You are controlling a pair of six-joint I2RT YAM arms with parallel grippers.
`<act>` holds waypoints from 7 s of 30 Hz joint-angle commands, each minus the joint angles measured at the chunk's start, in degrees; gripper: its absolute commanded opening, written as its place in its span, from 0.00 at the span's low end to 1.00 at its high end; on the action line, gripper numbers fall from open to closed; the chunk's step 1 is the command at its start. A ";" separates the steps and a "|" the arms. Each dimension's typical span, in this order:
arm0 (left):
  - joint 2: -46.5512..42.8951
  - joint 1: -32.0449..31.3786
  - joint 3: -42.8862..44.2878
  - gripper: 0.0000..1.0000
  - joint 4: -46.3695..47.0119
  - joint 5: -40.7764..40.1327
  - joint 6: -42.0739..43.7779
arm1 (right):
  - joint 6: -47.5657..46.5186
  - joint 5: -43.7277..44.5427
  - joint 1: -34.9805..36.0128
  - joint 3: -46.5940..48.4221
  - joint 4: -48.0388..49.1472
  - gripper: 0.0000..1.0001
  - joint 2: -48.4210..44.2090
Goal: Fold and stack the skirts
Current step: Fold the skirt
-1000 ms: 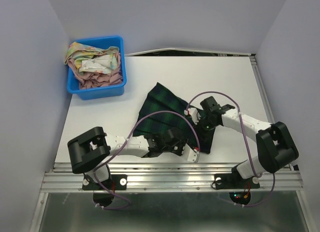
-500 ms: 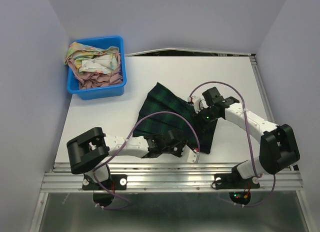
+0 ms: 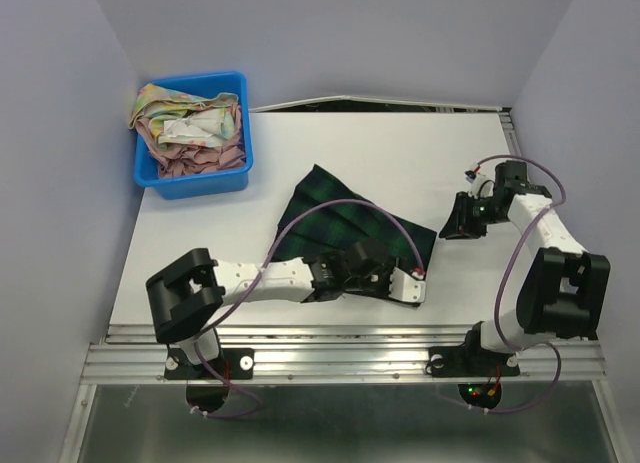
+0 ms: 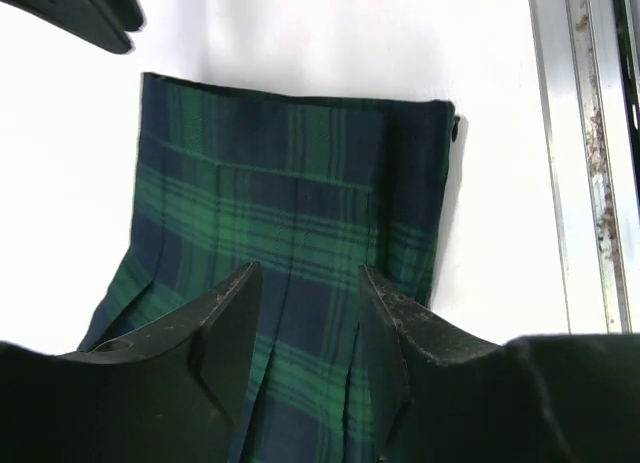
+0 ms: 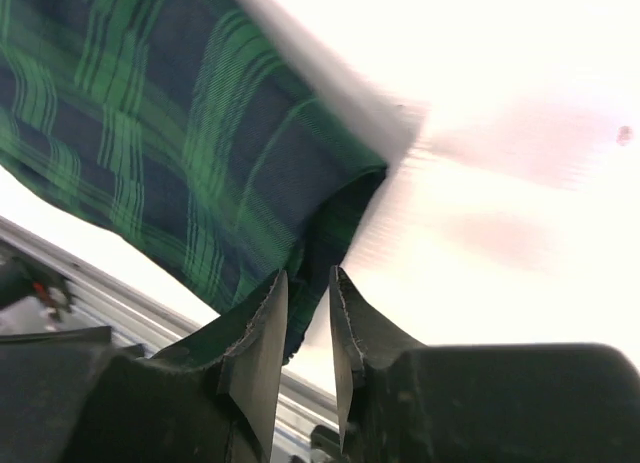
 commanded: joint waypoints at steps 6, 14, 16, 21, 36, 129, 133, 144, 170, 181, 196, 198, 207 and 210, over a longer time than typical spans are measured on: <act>8.31 0.76 6.39 0.55 -2.81 2.21 -0.56 | -1.78 -7.76 -3.39 5.48 -5.37 0.27 16.02; 16.22 11.47 8.32 0.54 -4.49 5.37 -0.48 | 4.80 -9.96 -3.39 1.96 7.62 0.25 23.15; 18.33 14.46 10.43 0.54 -4.66 5.19 0.14 | 7.52 -10.58 -3.39 3.02 10.35 0.25 24.83; 19.83 16.49 13.77 0.54 -4.92 3.52 2.60 | 9.73 -9.53 -3.39 10.38 15.55 0.24 30.01; 19.21 15.70 20.53 0.59 -5.63 3.43 -1.18 | 21.16 -20.34 -0.41 1.01 25.74 0.25 20.71; 23.71 6.56 14.48 0.13 -10.37 8.53 -4.00 | 3.60 -11.98 -5.85 13.55 3.96 0.14 24.75; 21.07 6.47 10.35 0.13 -10.37 9.50 -0.31 | -1.25 -14.26 -6.47 21.99 -1.94 0.23 25.10; 19.13 6.39 7.09 0.13 -10.37 8.10 4.00 | 5.51 -25.52 7.75 23.51 5.08 0.31 24.21; -3.45 20.17 0.60 0.37 -20.55 6.51 -4.60 | -12.85 -5.30 5.56 5.32 -1.32 0.16 27.57; 9.34 34.41 8.49 0.35 -19.08 8.51 -15.76 | -13.29 -9.96 9.96 3.11 -5.63 0.22 30.63; 26.62 38.99 29.69 0.34 -21.89 11.43 -16.75 | -18.73 -21.55 15.94 5.48 -11.25 0.37 31.52; 22.58 39.26 27.06 0.38 -21.45 11.78 -15.25 | -22.33 -29.10 15.94 8.28 -15.64 0.42 29.07; -7.65 39.08 8.86 0.54 -18.91 16.69 -9.69 | -13.87 -39.24 15.41 22.80 -14.14 0.50 24.14; -9.09 38.73 7.36 0.53 -13.19 21.54 -14.71 | -9.16 -33.97 13.93 25.07 -4.77 0.49 25.36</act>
